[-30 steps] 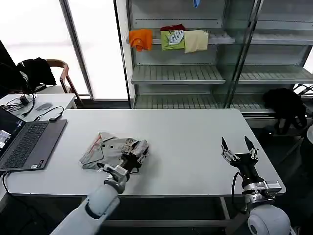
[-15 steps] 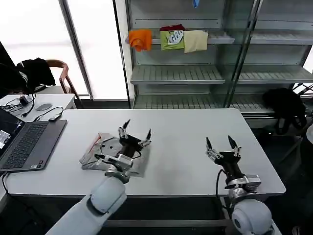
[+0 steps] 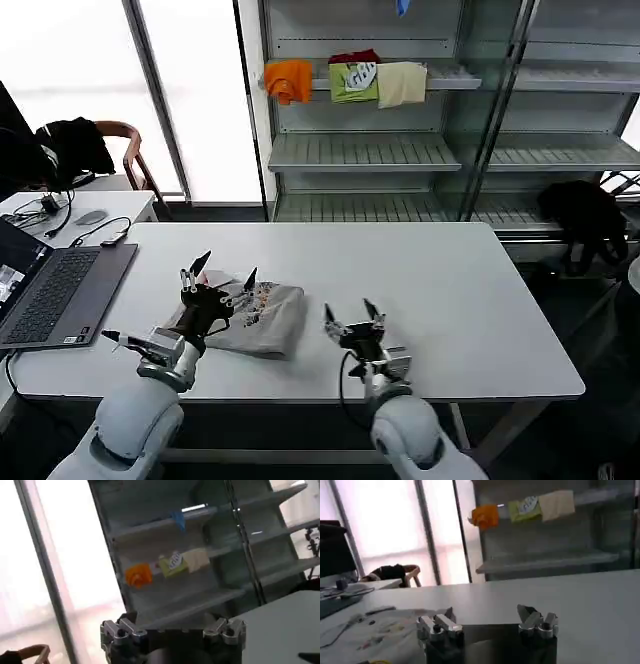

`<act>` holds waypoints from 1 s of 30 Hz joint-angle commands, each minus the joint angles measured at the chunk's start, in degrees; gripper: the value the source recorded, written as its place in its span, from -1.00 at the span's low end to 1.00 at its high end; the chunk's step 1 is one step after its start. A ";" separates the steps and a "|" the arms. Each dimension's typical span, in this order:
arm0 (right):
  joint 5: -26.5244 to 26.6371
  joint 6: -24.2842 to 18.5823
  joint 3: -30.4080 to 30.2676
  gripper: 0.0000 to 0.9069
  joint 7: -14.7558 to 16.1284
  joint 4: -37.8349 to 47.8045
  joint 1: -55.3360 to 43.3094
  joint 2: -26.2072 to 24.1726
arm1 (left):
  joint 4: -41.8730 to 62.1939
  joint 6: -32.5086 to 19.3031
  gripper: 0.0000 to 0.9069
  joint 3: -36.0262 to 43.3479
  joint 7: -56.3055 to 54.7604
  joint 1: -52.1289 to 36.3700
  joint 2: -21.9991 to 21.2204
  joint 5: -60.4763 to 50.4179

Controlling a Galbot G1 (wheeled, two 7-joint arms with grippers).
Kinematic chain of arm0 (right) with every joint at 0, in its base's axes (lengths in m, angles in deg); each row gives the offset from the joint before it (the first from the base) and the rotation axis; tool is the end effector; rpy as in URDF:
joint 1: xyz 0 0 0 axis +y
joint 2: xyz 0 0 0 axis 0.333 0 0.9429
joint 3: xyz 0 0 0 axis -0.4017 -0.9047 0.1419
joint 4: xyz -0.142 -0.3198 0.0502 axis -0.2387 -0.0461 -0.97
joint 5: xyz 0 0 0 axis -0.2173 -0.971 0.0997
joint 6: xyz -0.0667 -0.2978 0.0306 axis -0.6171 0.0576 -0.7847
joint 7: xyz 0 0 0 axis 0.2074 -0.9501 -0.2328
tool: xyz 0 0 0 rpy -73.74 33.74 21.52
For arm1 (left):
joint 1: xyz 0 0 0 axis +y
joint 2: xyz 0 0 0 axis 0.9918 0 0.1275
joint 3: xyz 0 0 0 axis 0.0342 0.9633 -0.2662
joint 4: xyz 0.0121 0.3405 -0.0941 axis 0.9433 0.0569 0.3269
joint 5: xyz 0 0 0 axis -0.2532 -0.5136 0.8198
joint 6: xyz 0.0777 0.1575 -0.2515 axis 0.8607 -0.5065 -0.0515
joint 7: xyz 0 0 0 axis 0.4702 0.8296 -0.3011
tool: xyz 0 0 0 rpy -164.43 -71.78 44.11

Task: Fold and organize the clothes.

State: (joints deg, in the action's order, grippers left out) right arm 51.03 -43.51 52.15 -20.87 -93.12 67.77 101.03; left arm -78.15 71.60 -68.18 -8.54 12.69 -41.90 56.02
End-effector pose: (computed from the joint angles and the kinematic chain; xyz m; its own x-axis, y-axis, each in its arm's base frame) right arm 0.2672 0.0832 -0.2932 -0.9383 -0.3055 0.1621 -0.2794 0.9459 0.1651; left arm 0.2383 0.0663 -0.2076 -0.9732 0.2301 -0.0029 0.2208 0.9371 0.2704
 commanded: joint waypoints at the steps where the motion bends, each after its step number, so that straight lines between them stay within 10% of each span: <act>1: 1.37 2.74 -9.09 1.00 -2.85 11.93 -6.00 11.91 | -2.20 -2.18 1.00 -8.07 7.46 5.50 -0.70 3.56; 7: 1.69 2.20 -8.83 1.00 -2.50 13.70 -6.33 12.91 | -1.08 -2.21 1.00 -7.92 7.71 4.97 -1.15 3.44; 20: 3.00 0.06 -7.93 0.36 -2.89 14.75 -4.83 13.75 | -0.72 -1.68 1.00 -7.50 7.98 4.59 -1.75 3.32; 30: 3.24 -0.14 -7.32 0.42 -3.18 10.56 -3.20 11.79 | -0.62 -1.00 1.00 -7.39 8.11 4.64 -1.80 3.35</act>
State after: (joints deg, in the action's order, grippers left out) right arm 53.87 -43.73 45.21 -23.57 -80.84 64.15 112.84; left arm -78.68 70.52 -75.07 -0.91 16.93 -43.63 59.11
